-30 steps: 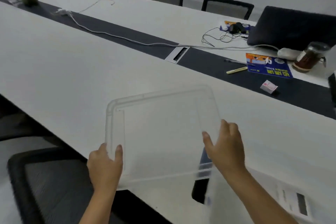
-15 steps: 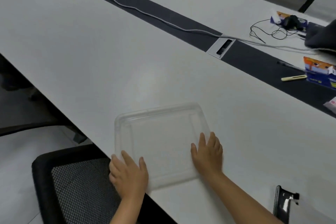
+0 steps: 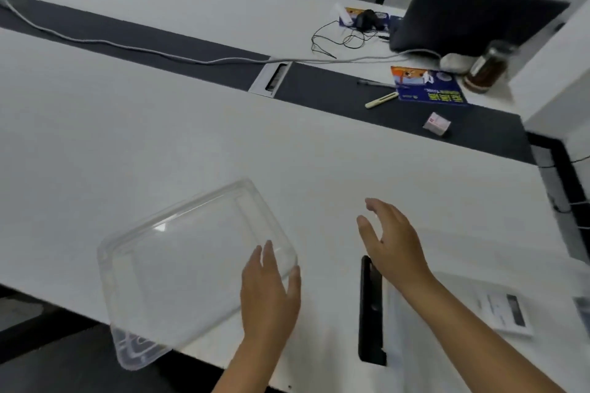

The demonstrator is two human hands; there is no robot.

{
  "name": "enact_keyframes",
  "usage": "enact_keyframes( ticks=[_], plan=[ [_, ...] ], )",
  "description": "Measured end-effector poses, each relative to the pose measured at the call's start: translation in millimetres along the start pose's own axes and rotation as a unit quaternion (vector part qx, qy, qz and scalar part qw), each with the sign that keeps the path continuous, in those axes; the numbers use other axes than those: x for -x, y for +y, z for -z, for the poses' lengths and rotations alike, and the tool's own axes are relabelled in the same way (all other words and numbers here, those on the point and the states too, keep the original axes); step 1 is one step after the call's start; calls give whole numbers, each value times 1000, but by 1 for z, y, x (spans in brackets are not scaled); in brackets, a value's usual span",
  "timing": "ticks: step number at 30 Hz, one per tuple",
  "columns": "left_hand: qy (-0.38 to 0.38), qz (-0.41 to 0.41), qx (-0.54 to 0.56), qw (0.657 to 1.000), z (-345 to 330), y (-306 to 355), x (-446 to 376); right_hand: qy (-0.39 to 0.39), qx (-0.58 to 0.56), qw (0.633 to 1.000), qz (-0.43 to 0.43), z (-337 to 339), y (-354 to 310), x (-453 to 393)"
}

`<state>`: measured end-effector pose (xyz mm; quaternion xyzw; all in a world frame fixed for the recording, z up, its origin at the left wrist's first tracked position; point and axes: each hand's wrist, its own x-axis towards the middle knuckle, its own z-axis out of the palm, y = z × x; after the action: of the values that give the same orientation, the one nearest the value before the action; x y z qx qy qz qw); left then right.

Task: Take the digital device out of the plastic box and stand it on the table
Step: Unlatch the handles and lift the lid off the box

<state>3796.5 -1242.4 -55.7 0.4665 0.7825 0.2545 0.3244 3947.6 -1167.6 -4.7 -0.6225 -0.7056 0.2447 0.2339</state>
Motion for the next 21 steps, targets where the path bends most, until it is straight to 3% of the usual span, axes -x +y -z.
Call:
enact_keyframes(
  ticks=[3,5,8,11,16,21],
  plan=[
    [-141,-78,78,984,-44,55,28,98,-47,994,20,51,42,44],
    [-153,-111,78,979,-68,80,44,91,-30,995,0,72,83,67],
    [-71,-92,53,992,-86,88,54,-85,61,992,-76,80,145,80],
    [-35,-88,-2,995,-91,92,60,-283,173,935,-126,78,183,74],
    [-9,-103,-24,994,-95,97,64,-351,318,879,-54,66,191,70],
    [1,-116,-33,993,-97,95,63,-394,370,838,-74,79,201,69]
  ],
)
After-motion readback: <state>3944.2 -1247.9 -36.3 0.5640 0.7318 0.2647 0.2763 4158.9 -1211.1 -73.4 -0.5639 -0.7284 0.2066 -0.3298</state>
